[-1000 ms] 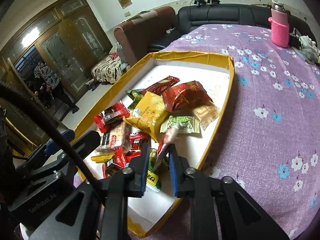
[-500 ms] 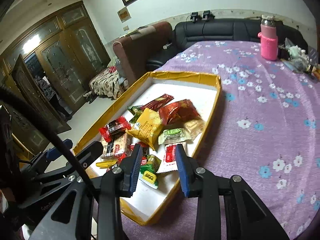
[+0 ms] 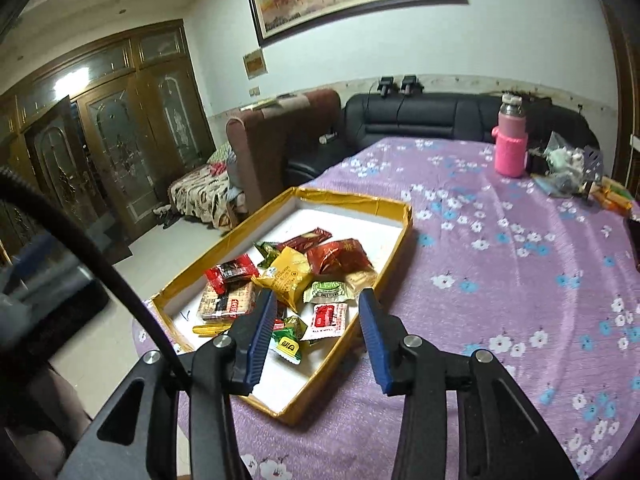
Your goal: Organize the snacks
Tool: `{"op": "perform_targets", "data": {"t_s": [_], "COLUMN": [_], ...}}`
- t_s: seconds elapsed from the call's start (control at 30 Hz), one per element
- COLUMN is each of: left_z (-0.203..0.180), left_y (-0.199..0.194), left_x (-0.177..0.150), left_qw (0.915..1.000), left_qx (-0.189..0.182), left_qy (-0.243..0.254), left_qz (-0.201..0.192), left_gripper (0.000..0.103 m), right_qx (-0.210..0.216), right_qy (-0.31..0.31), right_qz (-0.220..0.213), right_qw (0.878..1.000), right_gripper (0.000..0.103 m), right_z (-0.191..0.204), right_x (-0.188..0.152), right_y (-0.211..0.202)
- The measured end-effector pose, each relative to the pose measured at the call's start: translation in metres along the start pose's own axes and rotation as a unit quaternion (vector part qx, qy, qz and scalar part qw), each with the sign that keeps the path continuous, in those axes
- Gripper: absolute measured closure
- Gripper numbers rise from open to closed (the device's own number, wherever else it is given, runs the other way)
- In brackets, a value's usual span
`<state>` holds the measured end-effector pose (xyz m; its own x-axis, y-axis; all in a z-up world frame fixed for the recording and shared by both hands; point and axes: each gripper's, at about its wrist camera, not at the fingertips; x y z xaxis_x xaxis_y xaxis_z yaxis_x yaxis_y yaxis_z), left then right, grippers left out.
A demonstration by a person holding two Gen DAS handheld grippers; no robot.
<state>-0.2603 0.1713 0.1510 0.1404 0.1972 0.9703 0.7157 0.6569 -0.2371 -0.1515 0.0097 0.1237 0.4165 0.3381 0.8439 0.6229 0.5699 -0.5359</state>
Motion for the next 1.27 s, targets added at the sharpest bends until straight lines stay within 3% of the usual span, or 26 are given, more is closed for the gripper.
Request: {"op": "perform_targets", "data": {"t_s": [0.07, 0.23, 0.4, 0.83, 1.1, 1.27], "left_z": [0.001, -0.009, -0.028, -0.061, -0.068, -0.079], "left_y": [-0.008, 0.000, 0.001, 0.014, 0.025, 0.034], "left_x": [0.001, -0.006, -0.013, -0.032, -0.037, -0.031], "left_qw": [1.0000, 0.9974, 0.9928, 0.9818, 0.9761, 0.9622], "left_qx": [0.001, -0.038, -0.068, -0.094, -0.103, -0.145], "left_qy": [-0.001, 0.005, 0.022, 0.040, 0.045, 0.033], "left_qz": [-0.001, 0.061, 0.097, 0.161, 0.186, 0.228], "left_gripper": [0.000, 0.000, 0.000, 0.000, 0.000, 0.000], "right_qx": [-0.002, -0.017, -0.023, -0.024, -0.009, -0.013], "right_qy": [-0.006, -0.020, -0.028, -0.015, -0.036, -0.013], "right_qz": [-0.010, -0.033, -0.042, -0.018, -0.010, -0.010], "right_qw": [1.000, 0.999, 0.998, 0.999, 0.999, 1.000], "right_gripper": [0.056, 0.042, 0.034, 0.033, 0.032, 0.032], "right_z": [0.001, 0.001, -0.006, -0.026, -0.018, -0.025], "right_x": [-0.001, -0.007, -0.018, -0.036, -0.040, -0.040], "right_y": [-0.008, -0.024, -0.032, -0.022, -0.016, -0.019]}}
Point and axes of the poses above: each gripper's, at about its wrist camera, not at the fingertips, and y roughly the way its jaws point, z to its left, x to its top, and after that the axes turned 11 degrees about -y, right-handed
